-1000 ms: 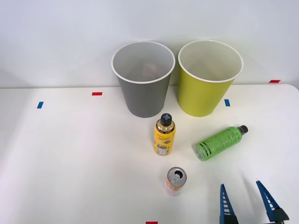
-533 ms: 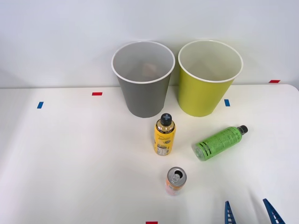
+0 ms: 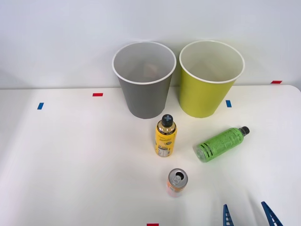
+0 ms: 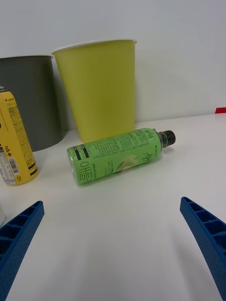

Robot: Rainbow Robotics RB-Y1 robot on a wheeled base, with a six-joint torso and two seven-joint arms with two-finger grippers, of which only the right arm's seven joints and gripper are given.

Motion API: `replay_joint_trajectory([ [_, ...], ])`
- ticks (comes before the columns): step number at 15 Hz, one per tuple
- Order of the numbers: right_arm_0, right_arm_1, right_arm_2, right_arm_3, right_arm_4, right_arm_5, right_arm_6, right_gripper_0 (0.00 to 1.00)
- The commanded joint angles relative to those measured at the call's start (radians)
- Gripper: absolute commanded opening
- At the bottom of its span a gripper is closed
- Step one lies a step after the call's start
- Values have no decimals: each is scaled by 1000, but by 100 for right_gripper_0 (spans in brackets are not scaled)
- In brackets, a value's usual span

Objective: Put cans in the gray bin, plastic bottles in the light green bin

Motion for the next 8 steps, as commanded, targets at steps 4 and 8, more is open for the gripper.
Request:
replay_joint_trajectory([
  [4,0,0,0,0,0,0,0,100],
  [8,0,0,0,0,0,0,0,100],
])
